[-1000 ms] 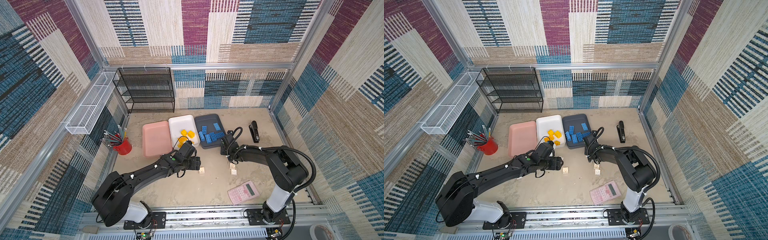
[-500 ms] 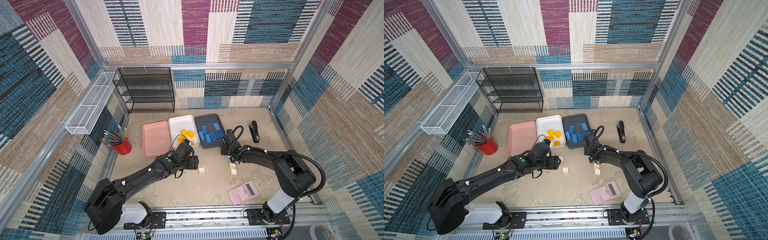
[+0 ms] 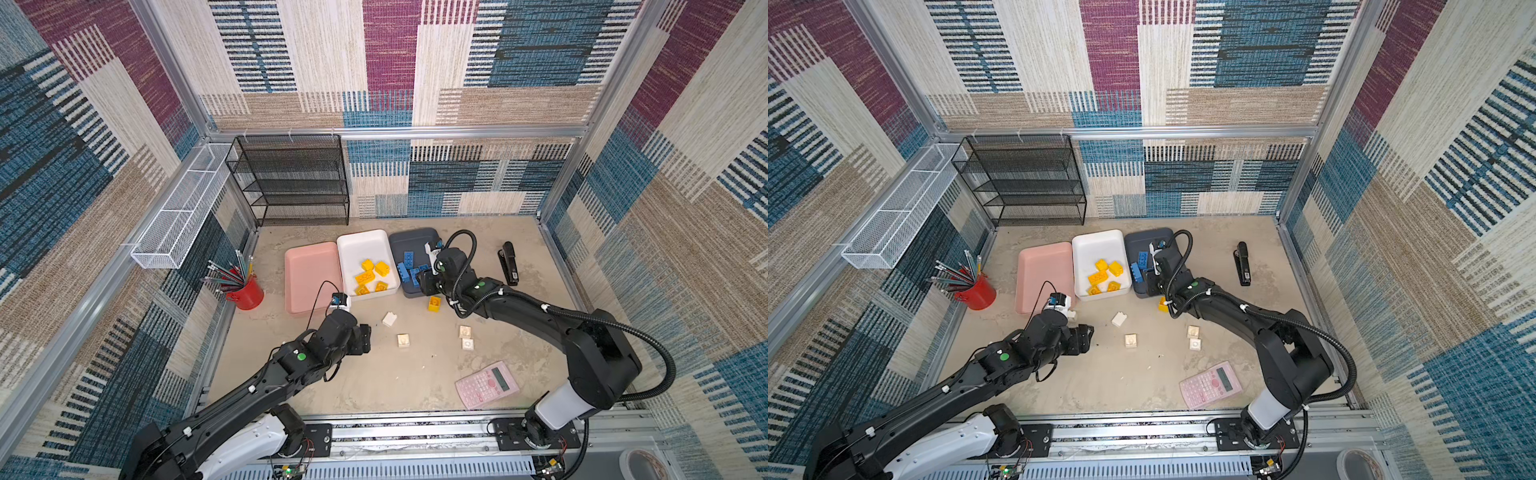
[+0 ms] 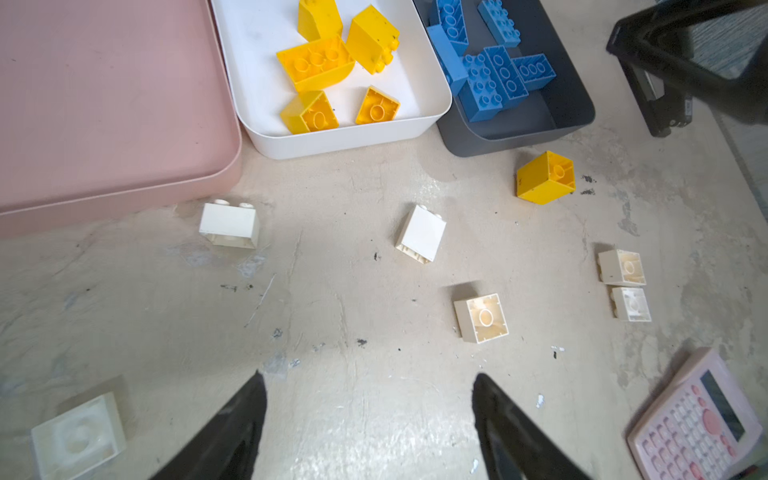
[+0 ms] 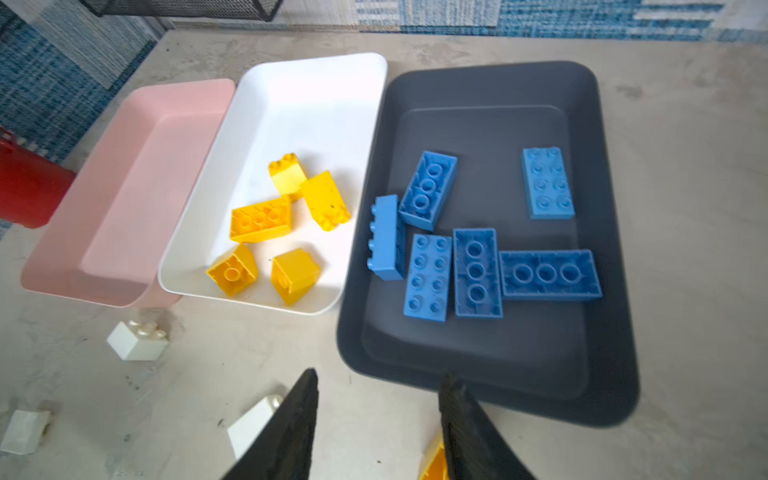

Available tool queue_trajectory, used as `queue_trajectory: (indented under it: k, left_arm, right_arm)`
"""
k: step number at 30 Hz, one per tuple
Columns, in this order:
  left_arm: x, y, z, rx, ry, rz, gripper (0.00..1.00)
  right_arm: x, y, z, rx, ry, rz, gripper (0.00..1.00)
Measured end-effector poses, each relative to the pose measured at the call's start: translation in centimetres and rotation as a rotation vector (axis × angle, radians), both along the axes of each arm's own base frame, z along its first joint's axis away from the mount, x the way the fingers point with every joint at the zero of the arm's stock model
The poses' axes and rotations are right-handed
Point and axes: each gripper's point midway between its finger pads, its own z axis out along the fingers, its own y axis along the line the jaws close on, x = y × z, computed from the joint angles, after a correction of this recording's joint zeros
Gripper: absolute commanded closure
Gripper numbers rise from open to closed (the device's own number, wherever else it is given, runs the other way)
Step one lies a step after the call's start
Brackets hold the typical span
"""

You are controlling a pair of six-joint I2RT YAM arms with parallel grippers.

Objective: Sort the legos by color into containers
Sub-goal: 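Close the right gripper on the yellow brick and lift it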

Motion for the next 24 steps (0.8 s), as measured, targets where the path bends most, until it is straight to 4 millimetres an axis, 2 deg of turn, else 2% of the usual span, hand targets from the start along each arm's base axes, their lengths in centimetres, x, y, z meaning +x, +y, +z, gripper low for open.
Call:
queue_trajectory:
  k: [3, 6, 12, 15, 20, 24]
  left_arm:
    - [-0.2, 0.9, 0.3, -0.004, -0.032, 0.021, 0.21]
    - [-0.3, 1.4, 0.3, 0.001, -0.046, 0.036, 0.21]
    - [-0.4, 1.5, -0.5, 0.017, -0.031, 0.036, 0.21]
    - [-0.4, 1.5, -0.8, 0.020, -0.025, 0.035, 0.21]
    - [-0.2, 1.3, -1.0, 0.019, -0.025, 0.033, 0.21]
    - [0.1, 1.0, -0.9, 0.012, -0.032, 0.033, 0.21]
  right_arm:
    - [0.4, 1.8, 0.7, 0.005, -0.007, 0.043, 0.50]
    - [0.6, 2.8, 0.2, 0.004, 0.008, 0.063, 0.45]
    - [0.3, 1.8, -1.8, -0.042, 0.055, 0.029, 0.20]
    - [-0.7, 0.5, -3.1, -0.073, 0.084, -0.001, 0.13]
    - [-2.7, -1.9, -6.2, -0.114, 0.161, -0.062, 0.15]
    - [-2.8, -2.8, -8.4, -0.132, 0.217, -0.133, 0.20]
